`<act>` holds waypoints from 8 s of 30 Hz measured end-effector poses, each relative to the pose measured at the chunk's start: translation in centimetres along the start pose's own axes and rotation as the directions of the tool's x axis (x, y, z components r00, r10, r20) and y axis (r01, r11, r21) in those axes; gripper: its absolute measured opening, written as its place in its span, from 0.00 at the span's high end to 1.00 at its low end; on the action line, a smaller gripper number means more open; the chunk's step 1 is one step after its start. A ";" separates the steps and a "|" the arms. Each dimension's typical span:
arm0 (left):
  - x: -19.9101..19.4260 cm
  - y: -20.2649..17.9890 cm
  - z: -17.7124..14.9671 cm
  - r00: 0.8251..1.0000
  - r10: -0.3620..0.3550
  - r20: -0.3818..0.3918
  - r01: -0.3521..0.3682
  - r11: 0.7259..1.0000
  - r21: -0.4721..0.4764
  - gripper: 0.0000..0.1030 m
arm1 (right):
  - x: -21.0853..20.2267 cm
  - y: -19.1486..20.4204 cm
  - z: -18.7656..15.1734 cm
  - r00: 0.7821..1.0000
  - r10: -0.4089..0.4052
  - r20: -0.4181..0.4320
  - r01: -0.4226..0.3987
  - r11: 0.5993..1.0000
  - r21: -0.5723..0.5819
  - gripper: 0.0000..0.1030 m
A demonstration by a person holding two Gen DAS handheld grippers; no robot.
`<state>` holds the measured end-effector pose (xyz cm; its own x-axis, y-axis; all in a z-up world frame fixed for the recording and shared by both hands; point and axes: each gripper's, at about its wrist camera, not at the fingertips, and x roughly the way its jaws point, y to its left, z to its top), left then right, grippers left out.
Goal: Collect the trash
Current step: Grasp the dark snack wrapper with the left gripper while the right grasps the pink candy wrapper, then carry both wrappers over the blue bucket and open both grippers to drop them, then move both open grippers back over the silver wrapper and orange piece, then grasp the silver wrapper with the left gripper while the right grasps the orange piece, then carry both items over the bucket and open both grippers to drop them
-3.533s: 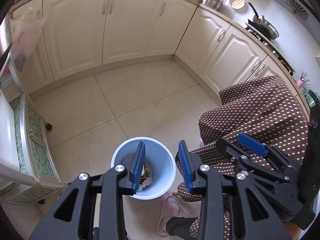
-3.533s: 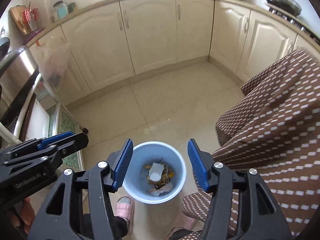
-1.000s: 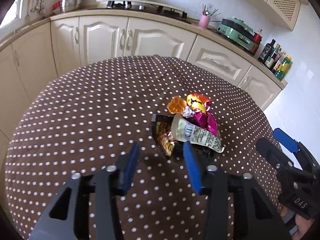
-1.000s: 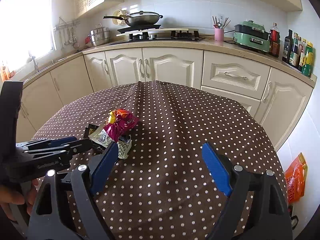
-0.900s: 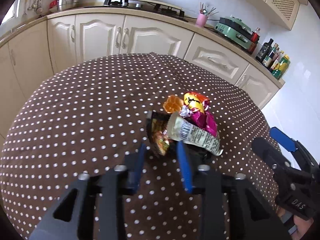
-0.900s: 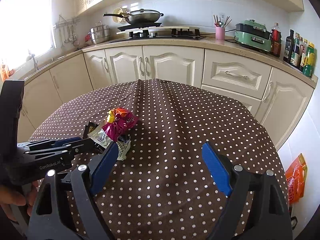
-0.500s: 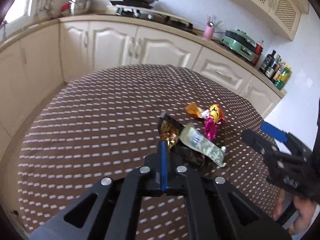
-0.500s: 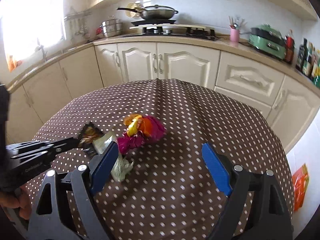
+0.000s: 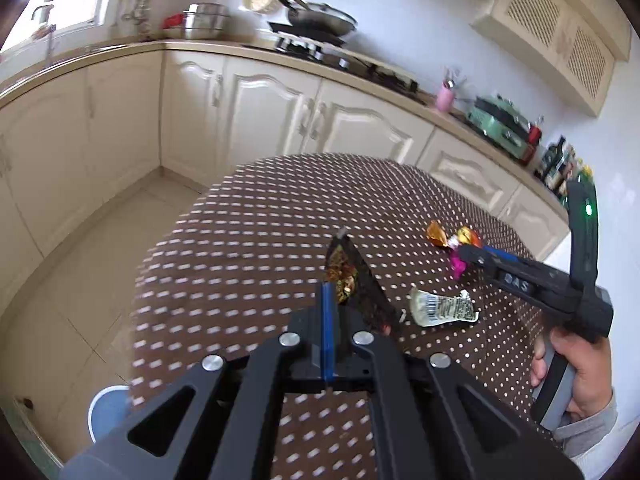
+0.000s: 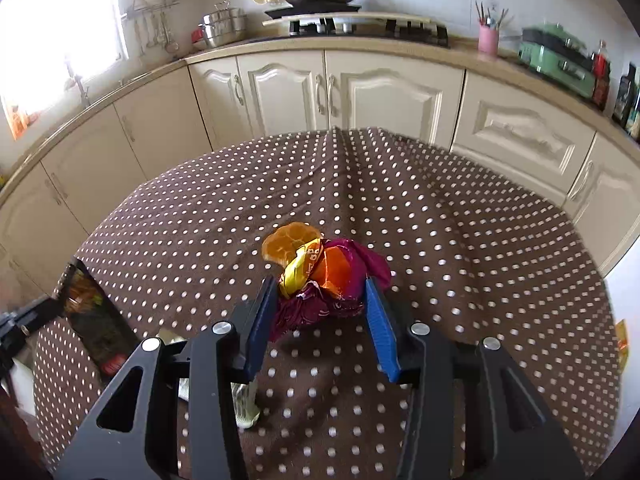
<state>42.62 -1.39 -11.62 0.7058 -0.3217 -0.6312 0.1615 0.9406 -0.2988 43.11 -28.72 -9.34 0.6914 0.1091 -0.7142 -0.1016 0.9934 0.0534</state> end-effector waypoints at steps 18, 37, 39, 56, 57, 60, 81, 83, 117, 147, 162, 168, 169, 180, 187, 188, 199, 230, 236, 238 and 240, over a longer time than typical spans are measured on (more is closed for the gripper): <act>-10.1 5.2 -6.5 0.996 -0.068 0.050 0.075 0.987 -0.145 1.00 | -8.6 14.6 -4.9 0.963 0.258 0.074 -0.242 0.954 -0.178 0.59; -6.3 4.3 -7.8 0.999 0.020 -0.033 -0.023 0.995 -0.094 0.70 | -7.5 15.2 -8.4 0.961 0.277 0.009 -0.273 0.951 -0.142 0.59; -6.0 4.0 -7.8 0.999 0.007 -0.046 -0.010 0.997 -0.072 0.84 | -7.5 15.3 -8.7 0.960 0.280 0.002 -0.277 0.950 -0.143 0.59; -16.6 12.7 -10.9 0.984 0.153 0.088 -0.133 0.970 -0.202 0.93 | -9.9 25.4 -10.8 0.891 0.453 -0.033 -0.445 0.858 -0.256 0.59; -17.2 13.5 -11.2 0.982 0.170 0.087 -0.149 0.966 -0.213 0.93 | -9.8 26.2 -10.9 0.886 0.462 -0.041 -0.456 0.850 -0.264 0.59; -18.8 16.2 -12.5 0.970 0.229 0.077 -0.204 0.948 -0.243 0.93 | -9.3 29.6 -11.9 0.867 0.491 -0.085 -0.493 0.819 -0.295 0.59; -10.0 30.3 -19.8 0.925 0.335 -0.180 -0.379 0.853 -0.359 0.93 | 4.0 40.4 -18.9 0.861 0.384 -0.333 -0.491 0.797 -0.351 0.59; -8.5 31.3 -19.7 0.923 0.332 -0.194 -0.383 0.844 -0.376 0.93 | 4.9 40.0 -19.1 0.862 0.374 -0.342 -0.485 0.804 -0.343 0.59; -11.2 33.6 -21.0 0.908 0.368 -0.199 -0.418 0.778 -0.469 0.65 | 8.8 44.1 -20.6 0.835 0.362 -0.415 -0.510 0.794 -0.333 0.57; -19.0 15.6 -12.6 0.952 0.297 0.074 -0.273 0.935 -0.228 0.54 | -10.6 28.4 -13.8 0.952 0.300 0.063 -0.260 0.898 -0.356 0.37; -11.0 -2.9 -7.8 1.000 0.027 0.005 -0.027 0.995 0.100 0.42 | -14.4 8.2 -11.4 0.978 0.057 0.200 -0.043 0.996 -0.073 0.33; -5.8 -8.0 -5.8 0.998 -0.034 -0.056 0.043 0.986 0.164 0.39 | -12.9 2.3 -10.2 0.983 -0.015 0.183 0.013 1.000 0.014 0.32; -5.0 -8.3 -5.4 0.997 -0.040 -0.064 0.050 0.983 0.174 0.38 | -12.8 1.5 -10.2 0.984 -0.023 0.179 0.019 1.000 0.024 0.32; 3.2 -12.0 -1.5 0.982 -0.050 -0.183 0.054 0.998 0.015 0.38 | -9.8 -3.5 -7.7 0.988 -0.049 0.144 0.043 0.998 0.051 0.30; 7.9 -13.0 -0.6 0.972 0.003 -0.233 -0.017 0.998 -0.057 0.38 | -8.1 -4.7 -5.8 0.991 -0.047 0.121 0.044 0.999 0.030 0.28; 8.2 -13.0 -0.5 0.972 0.017 -0.234 -0.032 0.998 -0.059 0.38 | -7.9 -4.9 -5.6 0.992 -0.042 0.118 0.039 0.999 0.028 0.28; 10.8 -15.4 -0.3 0.954 0.198 -0.223 -0.156 0.969 0.193 0.37 | -6.7 -6.3 -4.4 0.996 -0.002 0.094 -0.002 0.999 0.037 0.28; 4.8 -6.0 2.0 0.998 0.001 -0.063 0.000 1.000 0.013 0.85 | 0.5 2.1 1.2 0.999 0.038 -0.016 -0.040 0.987 -0.153 0.29; 5.0 -3.6 3.2 0.998 0.028 -0.050 -0.028 1.000 -0.014 0.85 | 3.8 3.8 1.9 0.998 -0.003 -0.055 -0.008 0.981 -0.191 0.52; 4.8 -3.0 3.3 0.998 0.031 -0.045 -0.032 0.999 -0.018 0.85 | 4.7 3.9 1.7 0.996 -0.038 -0.083 0.021 0.980 -0.199 0.67; 4.4 -2.5 3.3 0.999 0.037 -0.040 -0.038 0.999 -0.017 0.85 | 4.4 3.8 1.6 0.996 -0.059 -0.067 0.044 0.979 -0.201 0.86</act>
<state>47.59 -4.79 -11.29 0.6833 -0.2904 -0.6699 0.1231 0.9502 -0.2864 46.97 -24.36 -11.16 0.6467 0.0477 -0.7612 -0.2125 0.9698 -0.1198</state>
